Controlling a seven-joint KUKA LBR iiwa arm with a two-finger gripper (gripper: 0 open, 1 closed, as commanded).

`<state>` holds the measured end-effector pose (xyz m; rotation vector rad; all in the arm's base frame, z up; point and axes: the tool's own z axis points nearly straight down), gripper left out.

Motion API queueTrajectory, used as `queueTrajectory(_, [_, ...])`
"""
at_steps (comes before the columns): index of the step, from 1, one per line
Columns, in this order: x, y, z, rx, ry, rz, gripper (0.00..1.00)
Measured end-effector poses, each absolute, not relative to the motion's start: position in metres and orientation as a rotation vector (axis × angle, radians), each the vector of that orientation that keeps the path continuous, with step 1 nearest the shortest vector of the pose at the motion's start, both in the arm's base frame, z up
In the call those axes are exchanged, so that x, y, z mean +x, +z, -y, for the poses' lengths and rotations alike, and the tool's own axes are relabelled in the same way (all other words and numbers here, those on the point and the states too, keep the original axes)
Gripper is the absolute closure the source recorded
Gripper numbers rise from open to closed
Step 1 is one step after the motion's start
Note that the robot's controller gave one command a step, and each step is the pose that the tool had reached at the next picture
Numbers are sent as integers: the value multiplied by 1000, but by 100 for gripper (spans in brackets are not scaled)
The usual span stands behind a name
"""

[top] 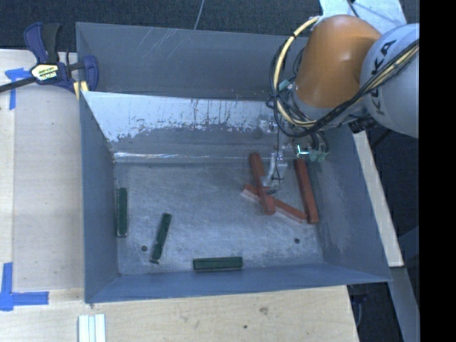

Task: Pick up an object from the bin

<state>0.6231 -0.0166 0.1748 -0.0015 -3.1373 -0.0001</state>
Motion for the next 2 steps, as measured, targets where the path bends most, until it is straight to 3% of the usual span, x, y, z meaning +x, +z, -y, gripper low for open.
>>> queueTrajectory(1, [624,178,17,-2,0,3142,0])
queueTrajectory(2, [620,218,9,281,0,3125,0])
